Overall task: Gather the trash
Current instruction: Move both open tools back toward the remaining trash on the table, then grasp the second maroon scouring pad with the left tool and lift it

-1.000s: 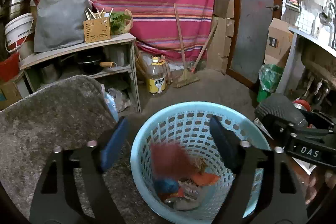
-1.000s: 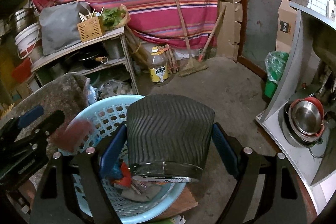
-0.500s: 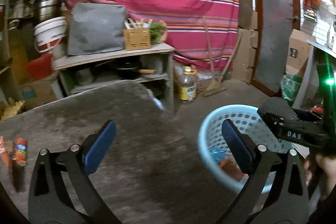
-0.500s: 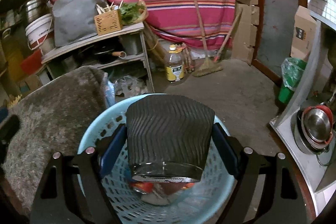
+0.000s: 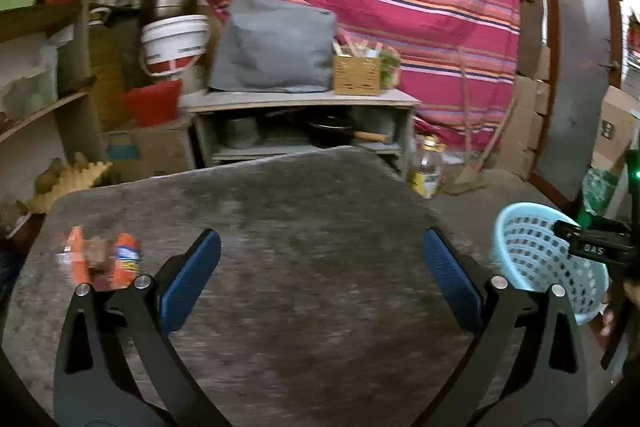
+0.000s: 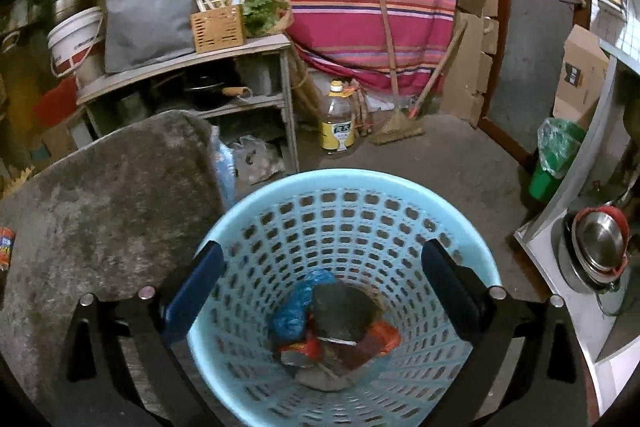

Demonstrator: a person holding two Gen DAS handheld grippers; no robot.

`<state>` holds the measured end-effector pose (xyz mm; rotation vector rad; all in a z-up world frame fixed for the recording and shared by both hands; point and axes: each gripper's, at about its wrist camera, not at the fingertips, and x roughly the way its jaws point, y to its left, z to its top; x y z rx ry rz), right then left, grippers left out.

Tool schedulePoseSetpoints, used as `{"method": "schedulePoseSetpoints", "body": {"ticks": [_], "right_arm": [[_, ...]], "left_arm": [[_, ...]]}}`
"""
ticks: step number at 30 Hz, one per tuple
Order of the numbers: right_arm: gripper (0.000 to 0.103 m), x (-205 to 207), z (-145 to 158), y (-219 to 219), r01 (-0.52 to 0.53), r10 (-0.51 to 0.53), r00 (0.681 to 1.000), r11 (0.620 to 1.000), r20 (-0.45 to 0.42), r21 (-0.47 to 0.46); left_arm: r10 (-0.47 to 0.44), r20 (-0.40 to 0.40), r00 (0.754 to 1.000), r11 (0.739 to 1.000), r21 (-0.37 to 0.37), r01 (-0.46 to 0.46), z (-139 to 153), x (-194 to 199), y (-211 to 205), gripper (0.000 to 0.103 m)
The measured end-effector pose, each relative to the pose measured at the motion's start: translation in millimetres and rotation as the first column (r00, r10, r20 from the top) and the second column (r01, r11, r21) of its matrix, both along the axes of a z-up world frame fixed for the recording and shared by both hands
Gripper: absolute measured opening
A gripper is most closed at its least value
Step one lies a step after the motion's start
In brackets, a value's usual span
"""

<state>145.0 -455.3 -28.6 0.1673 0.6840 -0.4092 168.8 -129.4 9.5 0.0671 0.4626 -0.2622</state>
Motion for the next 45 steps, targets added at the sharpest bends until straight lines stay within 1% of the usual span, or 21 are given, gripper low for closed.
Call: {"method": "schedulePoseSetpoints", "body": {"ticks": [3,7,11,15,18,21,23,25,26,30,33,35,37,38,39,40,43,44,45], "right_arm": [[0.098,5,3,22,-0.029,0.029,1.0,1.0,0.01,-0.009],[0.098,16,10,62,-0.097,0.098,0.995,0.995,0.02,-0.03],[0.098,26,12,98,-0.16,0.162,0.986,0.986,0.032,-0.035],[0.098,38,10,129,-0.221,0.222,0.975,0.975,0.029,-0.032],[0.098,45,8,149,-0.259,0.26,0.965,0.965,0.023,-0.029],[0.098,52,3,165,-0.287,0.288,0.958,0.957,0.011,-0.031],[0.098,55,1,174,-0.298,0.299,0.954,0.953,0.001,-0.048],[0.098,59,-1,182,-0.304,0.304,0.953,0.95,-0.012,-0.073],[0.098,59,-2,183,-0.303,0.302,0.953,0.95,-0.017,-0.075],[0.099,65,-4,185,-0.302,0.301,0.953,0.953,-0.032,-0.036],[0.098,70,-6,186,-0.282,0.281,0.959,0.96,-0.042,-0.001],[0.098,72,-7,190,-0.264,0.263,0.964,0.965,-0.039,-0.004],[0.098,72,-4,197,-0.235,0.235,0.972,0.971,-0.025,-0.04],[0.098,72,-4,200,-0.229,0.228,0.974,0.972,-0.018,-0.054],[0.098,71,-3,204,-0.226,0.226,0.974,0.972,-0.011,-0.068],[0.099,72,-2,209,-0.241,0.241,0.97,0.967,-0.011,-0.077],[0.098,77,-8,219,-0.295,0.292,0.955,0.954,-0.046,-0.061],[0.098,78,-11,222,-0.31,0.308,0.95,0.95,-0.044,-0.039],[0.098,79,-12,223,-0.315,0.314,0.949,0.949,-0.04,-0.024]], "left_arm": [[0.043,-0.004,0.999,0.999,-0.016,-0.043,1,4,27,0.098],[0.094,-0.021,0.995,0.995,-0.027,-0.095,-2,8,58,0.098],[0.146,-0.031,0.989,0.989,0.005,-0.146,-10,8,84,0.098],[0.179,-0.058,0.982,0.984,0.022,-0.178,-20,9,106,0.098],[0.206,-0.061,0.977,0.978,0.046,-0.203,-28,9,123,0.098],[0.231,-0.067,0.971,0.973,0.045,-0.228,-33,10,141,0.098],[0.262,-0.077,0.962,0.965,0.044,-0.259,-37,11,151,0.098],[0.306,-0.092,0.948,0.952,0.051,-0.302,-45,15,162,0.098],[0.313,-0.103,0.944,0.95,0.052,-0.309,-48,17,166,0.098],[0.322,-0.171,0.931,0.946,0.032,-0.321,-62,27,181,0.097],[0.32,-0.199,0.926,0.947,0.049,-0.317,-71,33,184,0.097],[0.316,-0.213,0.925,0.949,0.069,-0.308,-76,38,184,0.097],[0.311,-0.226,0.923,0.951,0.081,-0.3,-80,41,184,0.097],[0.307,-0.233,0.923,0.952,0.086,-0.295,-82,43,184,0.096],[0.297,-0.239,0.924,0.955,0.086,-0.284,-83,44,184,0.091],[0.29,-0.243,0.926,0.957,0.085,-0.278,-84,45,184,0.088],[0.274,-0.256,0.927,0.962,0.085,-0.261,-87,50,187,0.075],[0.262,-0.271,0.926,0.965,0.078,-0.25,-88,52,188,0.063],[0.251,-0.289,0.924,0.968,0.073,-0.241,-91,54,189,0.054]]}}
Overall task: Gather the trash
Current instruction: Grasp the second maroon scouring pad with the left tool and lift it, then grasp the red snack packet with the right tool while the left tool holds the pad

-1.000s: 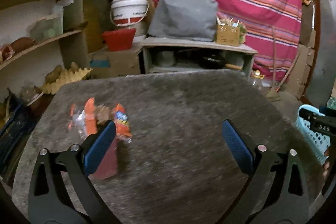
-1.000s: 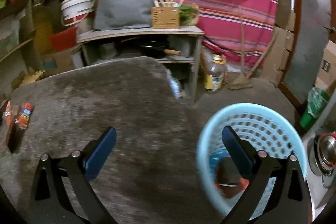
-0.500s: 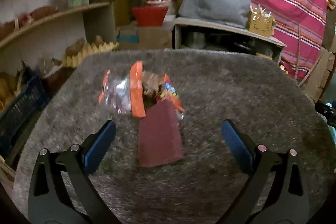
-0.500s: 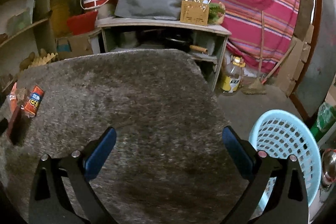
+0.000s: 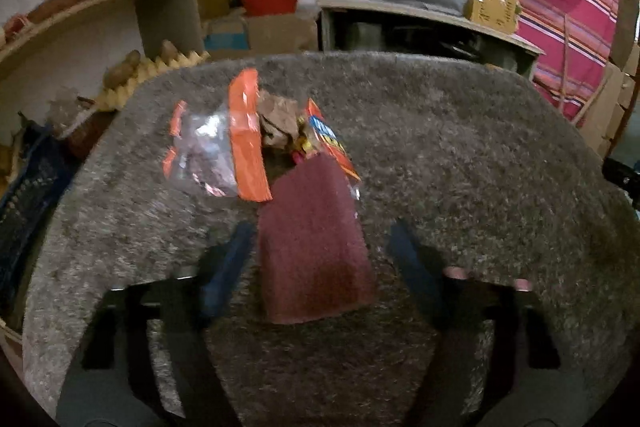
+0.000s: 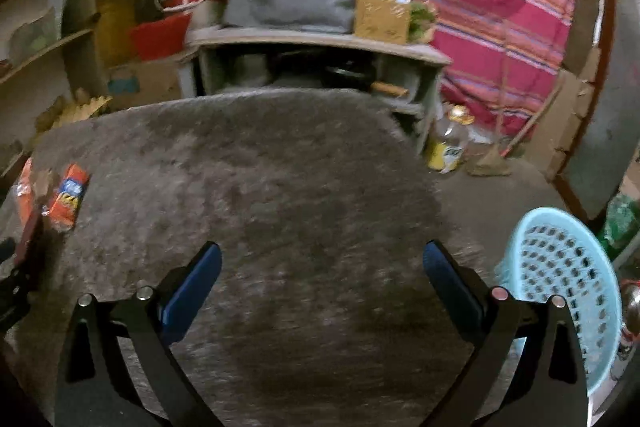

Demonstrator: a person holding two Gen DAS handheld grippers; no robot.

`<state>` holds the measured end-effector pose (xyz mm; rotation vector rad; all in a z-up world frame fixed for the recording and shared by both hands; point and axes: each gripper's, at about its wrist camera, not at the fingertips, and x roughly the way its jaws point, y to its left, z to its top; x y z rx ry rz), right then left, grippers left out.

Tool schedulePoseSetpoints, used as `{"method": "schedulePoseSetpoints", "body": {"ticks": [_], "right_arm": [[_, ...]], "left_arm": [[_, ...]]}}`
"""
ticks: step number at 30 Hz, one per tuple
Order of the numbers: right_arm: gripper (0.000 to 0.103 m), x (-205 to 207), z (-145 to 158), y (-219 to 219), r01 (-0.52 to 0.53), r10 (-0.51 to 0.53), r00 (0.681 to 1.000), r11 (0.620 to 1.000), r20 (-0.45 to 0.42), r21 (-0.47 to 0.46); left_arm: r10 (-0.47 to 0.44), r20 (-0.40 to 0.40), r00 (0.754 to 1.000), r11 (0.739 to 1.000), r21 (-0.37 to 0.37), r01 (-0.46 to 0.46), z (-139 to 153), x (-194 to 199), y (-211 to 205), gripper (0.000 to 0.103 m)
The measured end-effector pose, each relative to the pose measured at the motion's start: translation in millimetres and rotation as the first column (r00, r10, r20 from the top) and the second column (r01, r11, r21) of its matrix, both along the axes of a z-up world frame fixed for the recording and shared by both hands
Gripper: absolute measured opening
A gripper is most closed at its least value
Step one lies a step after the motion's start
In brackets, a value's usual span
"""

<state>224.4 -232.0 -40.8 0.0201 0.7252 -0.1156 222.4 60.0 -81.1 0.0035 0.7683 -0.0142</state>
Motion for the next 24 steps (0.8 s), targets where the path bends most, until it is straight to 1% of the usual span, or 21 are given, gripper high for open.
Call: {"method": "schedulePoseSetpoints", "body": {"ticks": [1,2,4,5,6,7,8,10,13,15,18,21,24], "right_arm": [[0.098,0,-1,3,-0.002,0.002,1.0,1.0,0.0,0.006],[0.098,0,-1,5,-0.005,0.005,1.0,1.0,0.001,0.012],[0.099,1,-1,9,-0.005,0.005,1.0,1.0,0.011,0.012],[0.099,1,-1,12,-0.006,0.006,1.0,1.0,0.014,0.01],[0.099,1,-2,14,-0.006,0.006,1.0,1.0,0.014,0.011],[0.099,1,-3,15,-0.006,0.006,1.0,1.0,0.009,0.012],[0.099,2,-4,17,-0.008,0.008,1.0,1.0,-0.001,0.013],[0.099,4,-7,20,-0.003,0.003,1.0,1.0,-0.018,0.01],[0.099,7,-10,24,0.006,-0.005,0.999,1.0,-0.048,0.008],[0.099,9,-12,25,0.005,-0.002,0.998,0.999,-0.068,0.039],[0.099,10,-15,29,-0.001,0.007,0.997,0.997,-0.076,0.074],[0.099,8,-14,37,-0.012,0.017,0.998,0.997,-0.062,0.073],[0.099,7,-11,50,-0.033,0.036,0.999,0.997,-0.037,0.065]], "left_arm": [[0.0,-0.017,1.0,1.0,-0.004,-0.001,-3,2,2,0.051],[0.007,-0.019,1.0,1.0,-0.001,-0.007,-3,2,4,0.046],[0.005,-0.011,1.0,1.0,-0.005,-0.005,-1,1,8,0.039],[0.003,-0.003,1.0,1.0,-0.002,-0.003,0,0,9,0.032],[-0.002,0.011,1.0,1.0,0.013,0.002,4,-3,10,0.026],[-0.009,0.017,1.0,1.0,0.027,0.009,6,-4,11,0.023],[-0.016,0.024,1.0,0.999,0.037,0.015,9,-6,11,0.017],[-0.037,0.037,0.999,0.998,0.054,0.035,14,-12,12,0.013],[-0.046,0.074,0.996,0.995,0.095,0.039,23,-22,16,0.013],[-0.052,0.09,0.995,0.994,0.104,0.043,29,-27,19,0.013],[-0.055,0.135,0.989,0.993,0.109,0.04,43,-37,28,0.013],[-0.039,0.169,0.985,0.993,0.117,0.019,54,-43,38,0.013],[-0.004,0.191,0.982,0.993,0.114,-0.018,61,-43,54,0.013]]}}
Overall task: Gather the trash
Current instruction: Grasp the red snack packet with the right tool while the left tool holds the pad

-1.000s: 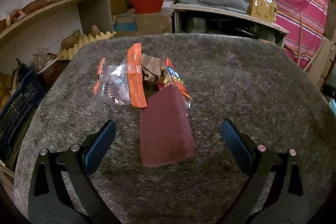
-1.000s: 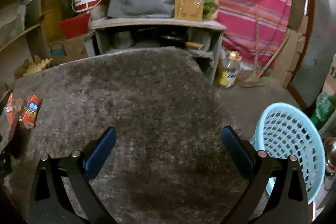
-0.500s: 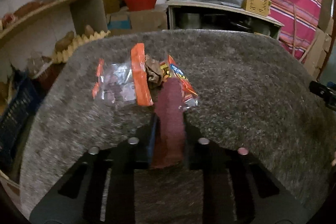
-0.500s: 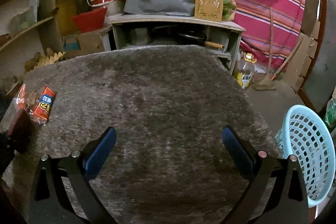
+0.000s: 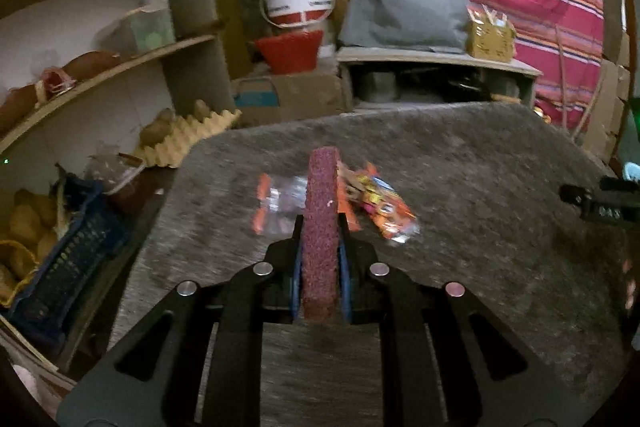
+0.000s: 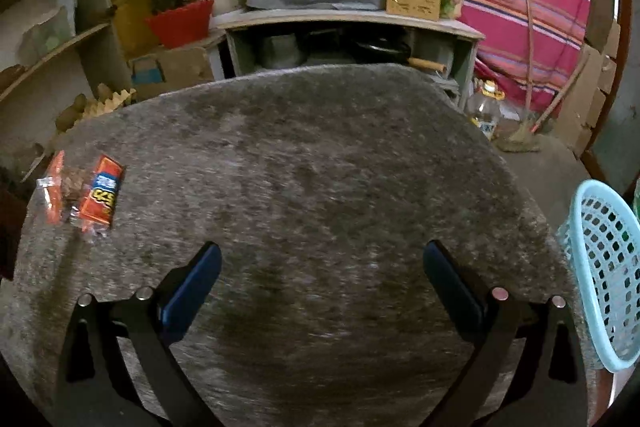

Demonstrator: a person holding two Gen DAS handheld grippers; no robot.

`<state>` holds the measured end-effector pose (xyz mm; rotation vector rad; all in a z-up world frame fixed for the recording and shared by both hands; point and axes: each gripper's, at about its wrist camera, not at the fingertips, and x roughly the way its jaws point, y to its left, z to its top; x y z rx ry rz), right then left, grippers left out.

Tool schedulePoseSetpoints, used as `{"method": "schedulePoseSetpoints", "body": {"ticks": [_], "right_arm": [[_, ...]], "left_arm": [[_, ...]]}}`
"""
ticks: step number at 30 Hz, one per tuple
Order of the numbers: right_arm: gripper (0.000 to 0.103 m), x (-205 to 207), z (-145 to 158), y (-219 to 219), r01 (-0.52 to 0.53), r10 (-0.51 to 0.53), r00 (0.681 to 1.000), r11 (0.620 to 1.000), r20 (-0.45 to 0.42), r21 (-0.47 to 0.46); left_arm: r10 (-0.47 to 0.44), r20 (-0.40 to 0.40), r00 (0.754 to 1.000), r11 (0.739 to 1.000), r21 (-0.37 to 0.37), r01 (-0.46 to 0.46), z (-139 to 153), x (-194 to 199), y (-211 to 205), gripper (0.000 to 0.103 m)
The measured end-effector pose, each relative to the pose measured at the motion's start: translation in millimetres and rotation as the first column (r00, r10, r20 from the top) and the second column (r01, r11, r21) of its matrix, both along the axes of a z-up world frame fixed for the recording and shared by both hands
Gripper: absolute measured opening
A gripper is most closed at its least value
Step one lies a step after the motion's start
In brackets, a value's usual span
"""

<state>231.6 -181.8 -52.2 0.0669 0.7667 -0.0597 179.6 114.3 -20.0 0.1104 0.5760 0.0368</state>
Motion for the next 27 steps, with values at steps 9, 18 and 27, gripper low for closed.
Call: {"method": "schedulePoseSetpoints", "body": {"ticks": [9,18,27], "right_arm": [[0.099,-5,5,53,-0.095,0.098,0.993,0.994,0.063,-0.051],[0.099,17,-3,119,-0.21,0.212,0.977,0.972,0.006,-0.109],[0.097,38,-2,182,-0.342,0.339,0.94,0.932,-0.041,-0.118]], "left_arm": [[0.135,-0.001,0.991,0.989,-0.066,-0.134,-4,21,72,0.013],[0.215,-0.018,0.977,0.966,-0.142,-0.215,-13,34,126,0.013],[0.252,-0.037,0.967,0.949,-0.188,-0.254,-19,33,156,0.013]]}}
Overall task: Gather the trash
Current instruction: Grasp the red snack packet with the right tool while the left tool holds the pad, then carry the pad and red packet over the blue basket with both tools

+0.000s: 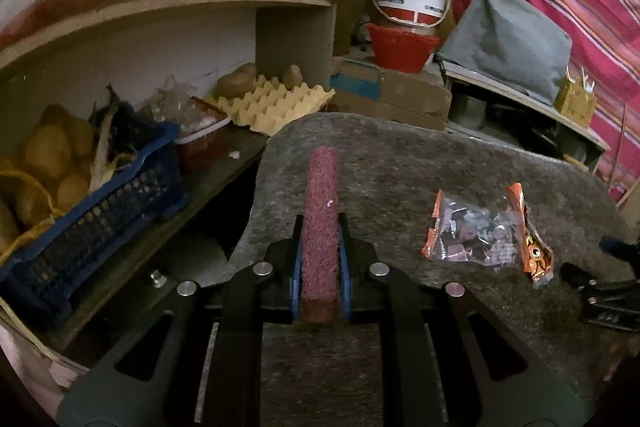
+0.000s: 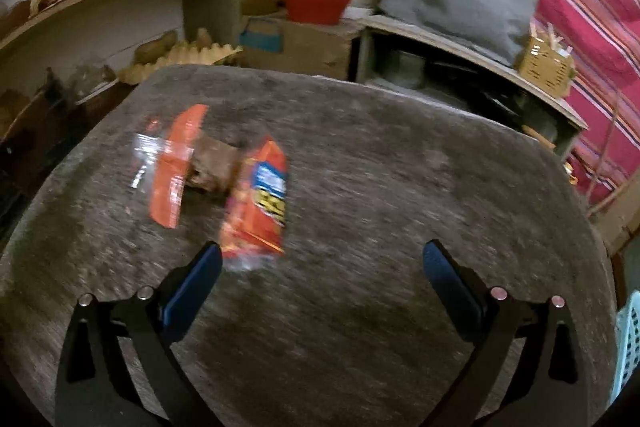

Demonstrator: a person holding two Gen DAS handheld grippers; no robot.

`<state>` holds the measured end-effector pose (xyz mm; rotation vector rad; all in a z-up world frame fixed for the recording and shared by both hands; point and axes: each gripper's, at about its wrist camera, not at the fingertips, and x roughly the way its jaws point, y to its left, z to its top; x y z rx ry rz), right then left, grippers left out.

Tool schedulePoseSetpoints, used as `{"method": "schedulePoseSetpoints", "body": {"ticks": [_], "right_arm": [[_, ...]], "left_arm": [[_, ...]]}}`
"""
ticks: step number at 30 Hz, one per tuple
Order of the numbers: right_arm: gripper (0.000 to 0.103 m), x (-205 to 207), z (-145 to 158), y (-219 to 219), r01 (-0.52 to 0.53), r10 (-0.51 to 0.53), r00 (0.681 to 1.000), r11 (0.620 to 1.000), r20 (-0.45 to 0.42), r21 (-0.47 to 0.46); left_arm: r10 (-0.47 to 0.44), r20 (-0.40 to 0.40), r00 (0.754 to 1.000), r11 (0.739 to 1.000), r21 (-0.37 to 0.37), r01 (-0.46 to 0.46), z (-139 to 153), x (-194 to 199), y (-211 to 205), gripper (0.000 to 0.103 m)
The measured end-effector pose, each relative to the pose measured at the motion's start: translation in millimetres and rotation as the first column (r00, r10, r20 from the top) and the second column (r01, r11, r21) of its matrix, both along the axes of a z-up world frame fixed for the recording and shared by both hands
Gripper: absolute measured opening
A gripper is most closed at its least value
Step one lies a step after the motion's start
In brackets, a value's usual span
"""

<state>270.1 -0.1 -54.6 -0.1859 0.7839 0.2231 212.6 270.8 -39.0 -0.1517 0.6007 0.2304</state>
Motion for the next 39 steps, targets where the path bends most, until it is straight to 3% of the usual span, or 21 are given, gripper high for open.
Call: {"method": "schedulePoseSetpoints", "body": {"ticks": [1,3,7,10,11,17,23,31,39], "right_arm": [[0.097,5,-4,6,-0.014,0.014,1.0,1.0,-0.022,-0.005],[0.082,12,-11,15,-0.033,0.032,0.998,0.999,-0.054,-0.023],[0.067,28,-26,26,-0.052,0.049,0.992,0.998,-0.117,-0.024],[0.051,31,-30,27,-0.074,0.076,0.988,0.997,-0.134,0.017],[0.04,30,-29,28,-0.093,0.095,0.987,0.995,-0.132,0.022],[0.039,19,-19,13,-0.084,0.083,0.993,0.996,-0.078,-0.002],[0.039,3,1,-38,-0.023,0.023,0.999,1.0,-0.036,0.012],[0.039,-25,16,-125,0.096,-0.096,0.995,0.995,0.0,0.014],[0.039,-55,38,-212,0.241,-0.243,0.968,0.97,0.066,0.044]], "left_arm": [[0.003,0.001,1.0,1.0,-0.004,-0.003,0,0,1,0.013],[0.005,-0.001,1.0,1.0,-0.011,-0.005,0,-1,3,0.013],[0.002,0.001,1.0,1.0,-0.012,-0.002,1,-2,2,0.013],[0.0,0.008,1.0,1.0,-0.02,0.0,3,-3,2,0.013],[-0.001,0.011,1.0,1.0,-0.023,0.001,4,-2,2,0.013],[-0.022,0.019,1.0,1.0,-0.009,0.022,10,-2,-11,0.013],[-0.06,0.024,0.998,0.998,-0.014,0.06,17,0,-34,0.013],[-0.159,0.037,0.987,0.987,0.012,0.159,28,3,-103,0.013],[-0.273,0.042,0.961,0.962,0.025,0.272,35,2,-179,0.013]]}}
